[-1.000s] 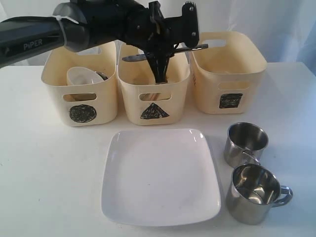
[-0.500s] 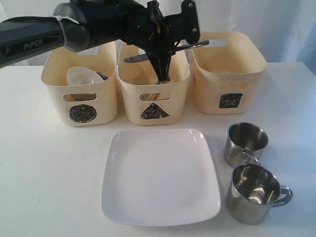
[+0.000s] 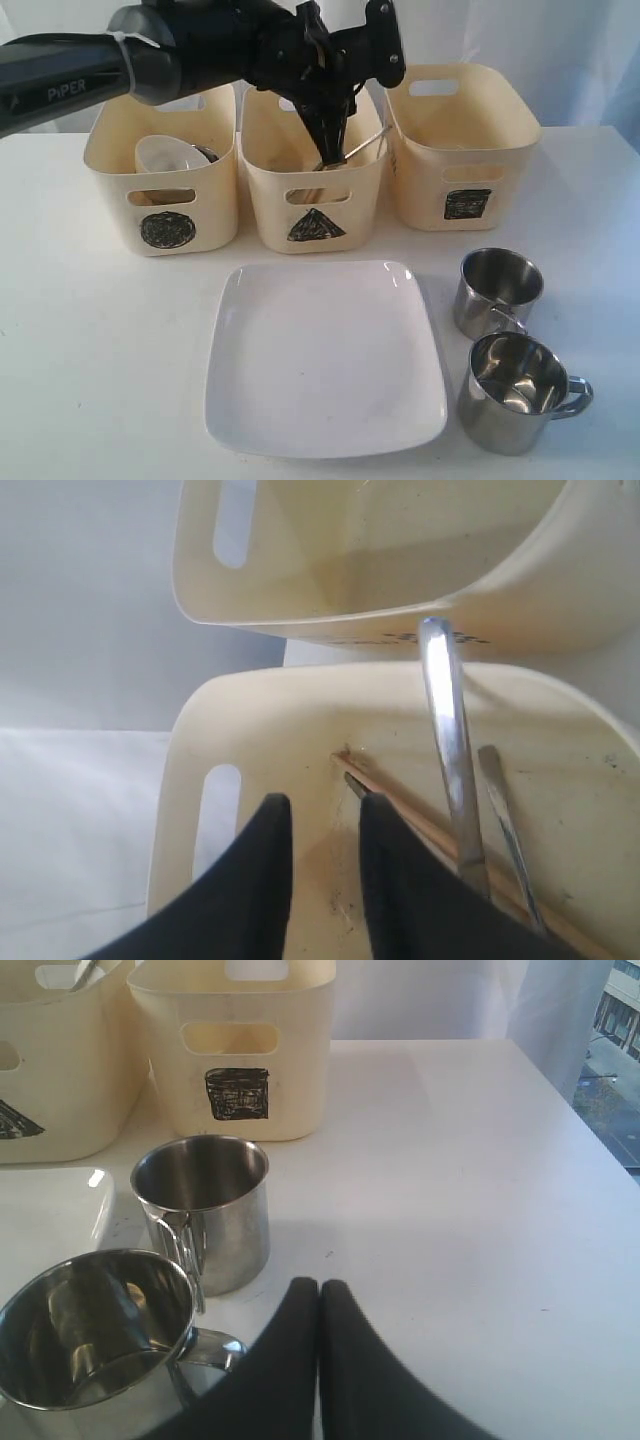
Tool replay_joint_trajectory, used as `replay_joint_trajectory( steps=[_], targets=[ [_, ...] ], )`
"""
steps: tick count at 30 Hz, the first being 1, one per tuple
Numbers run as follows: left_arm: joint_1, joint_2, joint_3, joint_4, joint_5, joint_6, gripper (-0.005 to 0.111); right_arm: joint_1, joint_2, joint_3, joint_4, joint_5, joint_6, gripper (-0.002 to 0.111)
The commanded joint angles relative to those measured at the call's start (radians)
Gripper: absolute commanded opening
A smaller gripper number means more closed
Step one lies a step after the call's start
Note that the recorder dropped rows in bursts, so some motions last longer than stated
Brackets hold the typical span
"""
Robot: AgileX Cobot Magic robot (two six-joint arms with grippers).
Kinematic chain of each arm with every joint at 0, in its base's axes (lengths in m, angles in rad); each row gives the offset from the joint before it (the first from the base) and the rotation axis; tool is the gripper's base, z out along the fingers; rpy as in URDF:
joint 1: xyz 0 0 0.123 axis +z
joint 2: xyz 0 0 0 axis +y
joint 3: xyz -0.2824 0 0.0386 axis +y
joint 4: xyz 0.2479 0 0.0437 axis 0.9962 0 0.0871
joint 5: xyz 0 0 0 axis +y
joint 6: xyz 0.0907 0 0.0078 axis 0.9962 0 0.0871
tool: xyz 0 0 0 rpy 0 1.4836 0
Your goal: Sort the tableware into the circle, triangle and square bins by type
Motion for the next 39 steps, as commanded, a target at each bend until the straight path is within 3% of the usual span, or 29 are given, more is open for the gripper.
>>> replay_joint_trajectory(
  steps=[1, 8, 13, 27, 30, 35, 39],
  targets=[
    [0.000, -0.003, -0.005, -0.005, 0.016, -0.014, 0.031, 0.001, -0.006, 0.005, 0.000, -0.014, -0.004, 0.000],
    [0.000, -0.003, -0.005, -0.005, 0.076, -0.014, 0.029, 0.001, -0.006, 0.005, 0.000, -0.014, -0.004, 0.000],
    [-0.001, -0.003, -0.005, -0.005, 0.158, -0.014, 0.000, 0.001, -0.006, 0.005, 0.000, -0.014, -0.004, 0.000],
    [-0.001, -0.062, -0.005, -0.018, 0.178, -0.039, 0.000, 0.001, -0.006, 0.005, 0.000, -0.014, -0.004, 0.000],
    [-0.003, -0.094, -0.005, -0.081, 0.198, -0.104, 0.000, 0.001, -0.006, 0.005, 0.000, -0.014, -0.004, 0.000],
    [-0.006, -0.151, 0.001, -0.249, 0.198, -0.075, 0.000, 0.001, -0.006, 0.005, 0.000, -0.014, -0.004, 0.000],
    [-0.022, -0.191, 0.001, -0.260, 0.232, -0.075, 0.000, 0.001, -0.006, 0.005, 0.000, -0.014, -0.004, 0.000]
  ],
)
